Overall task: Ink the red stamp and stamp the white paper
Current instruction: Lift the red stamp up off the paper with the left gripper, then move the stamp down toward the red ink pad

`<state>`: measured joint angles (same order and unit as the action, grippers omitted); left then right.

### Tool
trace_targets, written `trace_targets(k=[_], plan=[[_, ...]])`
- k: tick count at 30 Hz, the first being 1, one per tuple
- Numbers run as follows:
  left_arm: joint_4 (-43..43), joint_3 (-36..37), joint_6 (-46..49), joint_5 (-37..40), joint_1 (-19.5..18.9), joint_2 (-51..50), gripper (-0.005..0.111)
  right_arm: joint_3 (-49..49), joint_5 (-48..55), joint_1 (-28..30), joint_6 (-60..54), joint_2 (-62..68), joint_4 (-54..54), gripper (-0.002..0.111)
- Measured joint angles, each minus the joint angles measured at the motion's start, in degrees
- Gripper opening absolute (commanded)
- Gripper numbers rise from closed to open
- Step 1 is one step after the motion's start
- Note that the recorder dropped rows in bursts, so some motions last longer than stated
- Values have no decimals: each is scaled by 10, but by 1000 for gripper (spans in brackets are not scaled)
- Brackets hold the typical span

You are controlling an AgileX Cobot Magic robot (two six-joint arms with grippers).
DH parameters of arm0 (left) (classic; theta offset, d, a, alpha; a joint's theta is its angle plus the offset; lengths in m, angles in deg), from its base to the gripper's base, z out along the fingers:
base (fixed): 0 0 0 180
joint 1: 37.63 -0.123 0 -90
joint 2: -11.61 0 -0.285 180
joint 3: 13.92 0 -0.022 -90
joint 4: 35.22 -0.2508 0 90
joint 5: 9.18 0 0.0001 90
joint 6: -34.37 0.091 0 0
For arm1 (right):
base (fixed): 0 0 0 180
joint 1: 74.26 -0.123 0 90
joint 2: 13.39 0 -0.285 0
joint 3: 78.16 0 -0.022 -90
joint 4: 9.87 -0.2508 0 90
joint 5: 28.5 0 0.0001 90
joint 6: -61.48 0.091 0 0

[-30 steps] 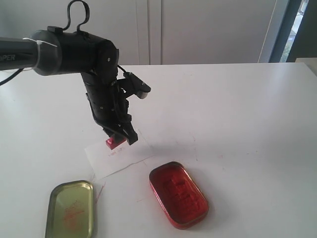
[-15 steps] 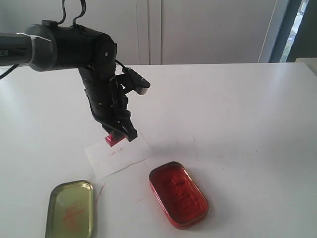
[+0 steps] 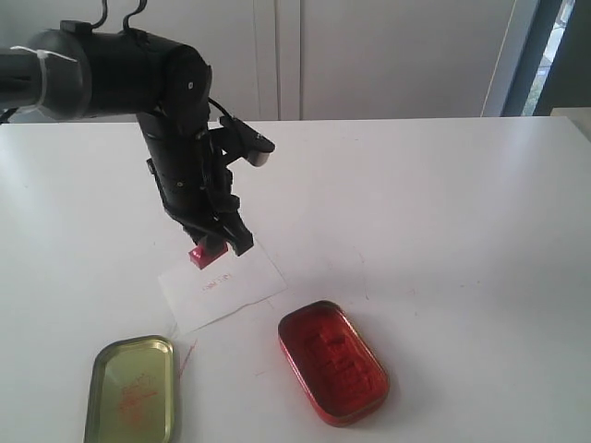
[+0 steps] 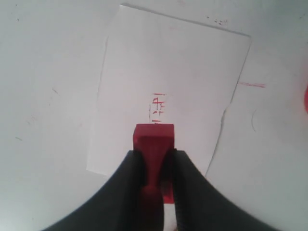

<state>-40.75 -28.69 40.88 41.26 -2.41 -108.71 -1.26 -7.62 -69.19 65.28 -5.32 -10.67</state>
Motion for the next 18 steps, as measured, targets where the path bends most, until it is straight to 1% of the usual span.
trace_targets(k=[10,13,18], plan=[[0,0,-27,40,0,17,0,0,0,0,0,0,0,0],[15,0,-28,38,0,27,0,0,0,0,0,0,0,0],[49,0,-28,12,0,27,0,0,0,0,0,0,0,0]])
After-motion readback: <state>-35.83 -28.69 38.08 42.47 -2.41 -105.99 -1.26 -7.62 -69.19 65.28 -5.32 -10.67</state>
